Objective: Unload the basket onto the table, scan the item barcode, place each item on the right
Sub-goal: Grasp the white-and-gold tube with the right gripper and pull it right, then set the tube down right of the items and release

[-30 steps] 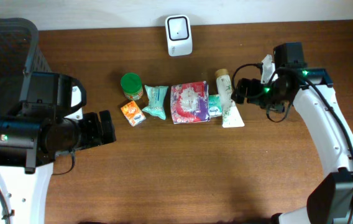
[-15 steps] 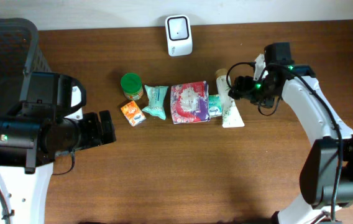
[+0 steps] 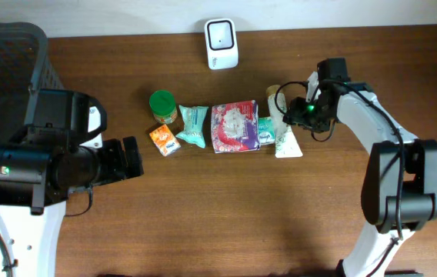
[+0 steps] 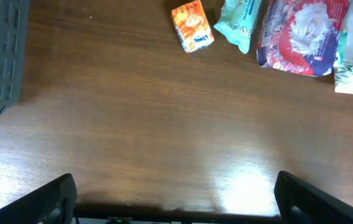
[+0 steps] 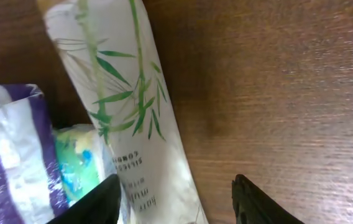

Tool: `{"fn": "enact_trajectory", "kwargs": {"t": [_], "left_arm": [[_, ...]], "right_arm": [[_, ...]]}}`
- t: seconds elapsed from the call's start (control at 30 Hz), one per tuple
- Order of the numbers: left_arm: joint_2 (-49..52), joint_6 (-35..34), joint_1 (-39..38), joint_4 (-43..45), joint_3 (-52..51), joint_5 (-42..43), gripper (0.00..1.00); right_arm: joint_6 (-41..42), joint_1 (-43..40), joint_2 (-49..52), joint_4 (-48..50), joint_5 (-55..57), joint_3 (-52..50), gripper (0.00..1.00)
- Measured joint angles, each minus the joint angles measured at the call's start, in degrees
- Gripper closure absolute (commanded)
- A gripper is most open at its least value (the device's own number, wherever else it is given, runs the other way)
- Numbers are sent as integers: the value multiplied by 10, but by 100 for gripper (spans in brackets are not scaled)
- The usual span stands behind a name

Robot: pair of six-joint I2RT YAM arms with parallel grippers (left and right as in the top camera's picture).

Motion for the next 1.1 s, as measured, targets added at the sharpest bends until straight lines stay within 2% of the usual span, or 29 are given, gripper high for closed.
{"fn": "enact_trajectory", "kwargs": {"t": [0.07, 0.13, 0.2, 0.23, 0.37, 0.43, 0.53, 0.6, 0.63, 0.67, 0.7, 0.9, 1.03, 1.1], "left_arm": [[0, 0, 0, 0, 0, 0, 1], [0, 0, 0, 0, 0, 0, 1], [0, 0, 0, 0, 0, 0, 1], [0, 0, 0, 0, 0, 0, 1], [0, 0, 0, 0, 0, 0, 1], [0, 0, 0, 0, 0, 0, 1], [0, 0, 0, 0, 0, 0, 1], [0, 0, 0, 0, 0, 0, 1], [0, 0, 0, 0, 0, 0, 1], [0, 0, 0, 1, 0, 0, 1], [0, 0, 0, 1, 0, 0, 1], [0, 0, 0, 0, 0, 0, 1], [0, 0, 0, 0, 0, 0, 1], [0, 0, 0, 0, 0, 0, 1]], "right_arm": [[-1, 3, 13, 5, -4, 0, 43], [-5, 16, 25, 17, -7, 0, 43], [-7, 30, 31, 26, -8, 0, 58], [-10, 35, 32, 28, -5, 0, 73], [-8, 40, 32, 18, 7, 2, 92], [-7, 40, 32, 6, 7, 10, 93], [-6, 32, 32, -43, 7, 25, 91], [-5, 14, 32, -110, 15, 41, 89], [3, -2, 32, -148, 38, 53, 74], [8, -17, 32, -183, 66, 68, 47], [12, -28, 32, -206, 91, 83, 36], [-2, -28, 32, -217, 137, 100, 35], [-3, -3, 32, -215, 147, 100, 34], [4, 21, 32, -216, 188, 100, 31]]}}
